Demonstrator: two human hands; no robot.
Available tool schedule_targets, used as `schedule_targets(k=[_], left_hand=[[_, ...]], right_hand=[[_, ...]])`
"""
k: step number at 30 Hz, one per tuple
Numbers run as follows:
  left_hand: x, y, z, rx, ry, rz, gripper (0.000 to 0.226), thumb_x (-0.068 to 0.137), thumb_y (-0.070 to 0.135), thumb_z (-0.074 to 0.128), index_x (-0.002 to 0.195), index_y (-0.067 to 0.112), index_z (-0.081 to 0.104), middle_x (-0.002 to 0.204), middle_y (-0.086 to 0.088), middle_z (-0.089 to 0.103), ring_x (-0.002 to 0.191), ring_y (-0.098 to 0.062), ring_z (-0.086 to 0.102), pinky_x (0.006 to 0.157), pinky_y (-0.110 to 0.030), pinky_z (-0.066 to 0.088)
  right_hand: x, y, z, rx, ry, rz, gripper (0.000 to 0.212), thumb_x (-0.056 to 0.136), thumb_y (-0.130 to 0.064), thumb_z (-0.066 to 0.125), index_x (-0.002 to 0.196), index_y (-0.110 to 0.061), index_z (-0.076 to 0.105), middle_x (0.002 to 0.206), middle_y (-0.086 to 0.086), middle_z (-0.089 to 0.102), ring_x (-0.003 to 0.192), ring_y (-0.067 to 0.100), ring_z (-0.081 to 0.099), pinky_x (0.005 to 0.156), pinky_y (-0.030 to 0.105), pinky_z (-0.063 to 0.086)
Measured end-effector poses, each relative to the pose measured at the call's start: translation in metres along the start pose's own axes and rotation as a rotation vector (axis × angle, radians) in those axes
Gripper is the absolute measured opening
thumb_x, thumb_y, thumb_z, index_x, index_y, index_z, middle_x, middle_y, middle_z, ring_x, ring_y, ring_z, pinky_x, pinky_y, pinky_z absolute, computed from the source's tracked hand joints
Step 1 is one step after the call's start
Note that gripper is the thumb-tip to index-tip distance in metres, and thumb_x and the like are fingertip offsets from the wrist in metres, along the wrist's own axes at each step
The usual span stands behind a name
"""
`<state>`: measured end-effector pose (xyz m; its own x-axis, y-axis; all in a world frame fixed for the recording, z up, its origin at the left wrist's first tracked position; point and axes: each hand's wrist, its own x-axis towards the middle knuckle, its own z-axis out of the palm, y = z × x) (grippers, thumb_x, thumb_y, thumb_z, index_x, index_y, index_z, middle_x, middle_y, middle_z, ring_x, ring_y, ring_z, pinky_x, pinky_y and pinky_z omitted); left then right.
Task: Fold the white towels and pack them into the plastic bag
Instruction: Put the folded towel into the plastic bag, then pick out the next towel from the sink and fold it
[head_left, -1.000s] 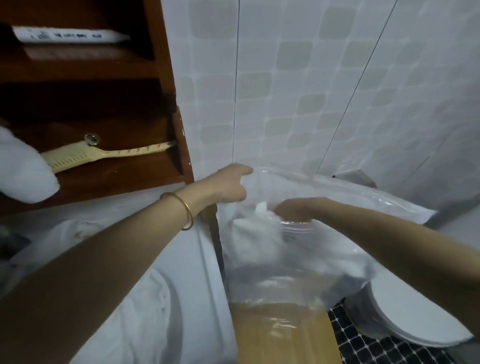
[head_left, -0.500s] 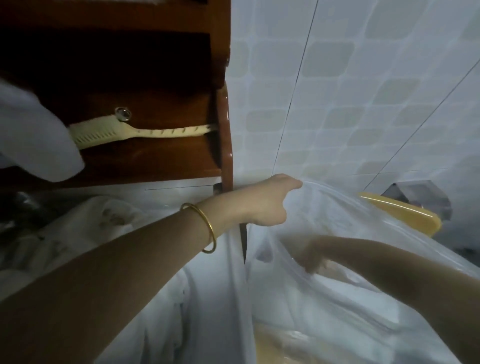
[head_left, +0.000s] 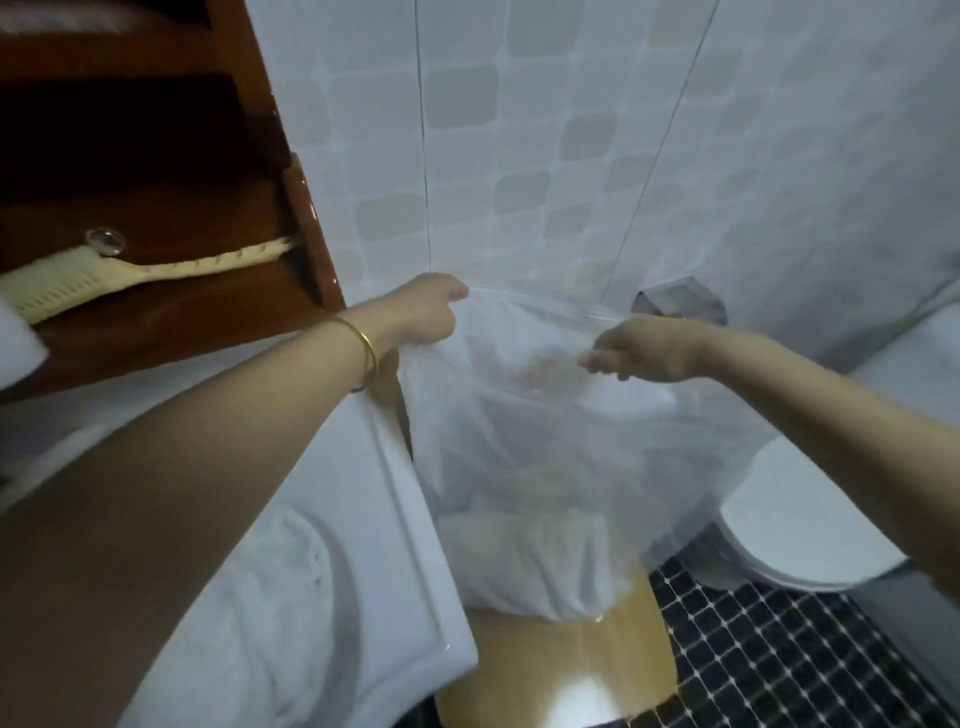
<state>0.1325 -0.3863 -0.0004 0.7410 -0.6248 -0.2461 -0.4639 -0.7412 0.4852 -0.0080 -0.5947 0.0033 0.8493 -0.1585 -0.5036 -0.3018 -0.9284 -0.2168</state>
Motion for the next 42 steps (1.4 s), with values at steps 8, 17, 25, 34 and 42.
schedule_targets(k=[8, 17, 25, 34, 42], left_hand=[[-0.001, -0.007, -0.002, -0.046, 0.183, -0.040, 0.047, 0.087, -0.013, 0.042, 0.125, 0.006, 0.061, 0.135, -0.010, 0.054, 0.130, -0.024, 0.045, 0.106, -0.028, 0.034], [-0.005, -0.018, -0.016, -0.040, 0.255, -0.030, 0.055, 0.083, -0.016, 0.036, 0.121, 0.012, 0.064, 0.136, -0.007, 0.054, 0.130, -0.024, 0.044, 0.100, -0.022, 0.033], [-0.011, -0.011, -0.014, 0.222, 0.173, -0.001, 0.053, 0.087, -0.010, 0.041, 0.136, 0.009, 0.051, 0.145, -0.010, 0.043, 0.136, -0.027, 0.037, 0.111, -0.030, 0.028], [-0.016, -0.003, -0.010, 0.339, 0.011, -0.121, 0.072, 0.084, -0.008, 0.042, 0.150, 0.015, 0.022, 0.154, -0.012, 0.025, 0.139, -0.033, 0.028, 0.112, -0.036, 0.030], [-0.055, -0.008, 0.002, 0.098, 0.344, 0.088, 0.050, 0.089, 0.011, 0.051, 0.138, 0.014, 0.045, 0.144, -0.011, 0.039, 0.135, -0.031, 0.031, 0.112, -0.037, 0.025]], right_hand=[[-0.041, 0.037, 0.007, -0.488, 0.107, 0.131, 0.069, 0.062, -0.067, 0.071, 0.124, -0.039, 0.056, 0.160, -0.003, 0.004, 0.141, 0.028, 0.022, 0.109, 0.046, 0.032], [-0.038, 0.040, -0.005, -0.354, 0.169, 0.273, 0.011, 0.086, -0.011, 0.058, 0.077, -0.015, 0.061, 0.054, -0.003, 0.059, 0.046, 0.004, 0.052, 0.044, 0.019, 0.029], [-0.043, 0.039, -0.004, -0.392, 0.278, 0.322, 0.055, 0.078, -0.050, 0.070, 0.113, -0.010, 0.060, 0.124, 0.010, 0.048, 0.103, 0.028, 0.051, 0.076, 0.031, 0.043], [-0.046, 0.023, -0.005, -0.175, 0.291, 0.382, 0.055, 0.088, -0.042, 0.056, 0.134, -0.016, 0.045, 0.142, 0.014, 0.027, 0.124, 0.040, 0.040, 0.100, 0.050, 0.042], [-0.037, -0.036, 0.008, -0.164, 0.548, 0.249, 0.054, 0.084, -0.046, 0.061, 0.128, -0.018, 0.048, 0.133, 0.010, 0.039, 0.119, 0.036, 0.043, 0.094, 0.049, 0.039]])
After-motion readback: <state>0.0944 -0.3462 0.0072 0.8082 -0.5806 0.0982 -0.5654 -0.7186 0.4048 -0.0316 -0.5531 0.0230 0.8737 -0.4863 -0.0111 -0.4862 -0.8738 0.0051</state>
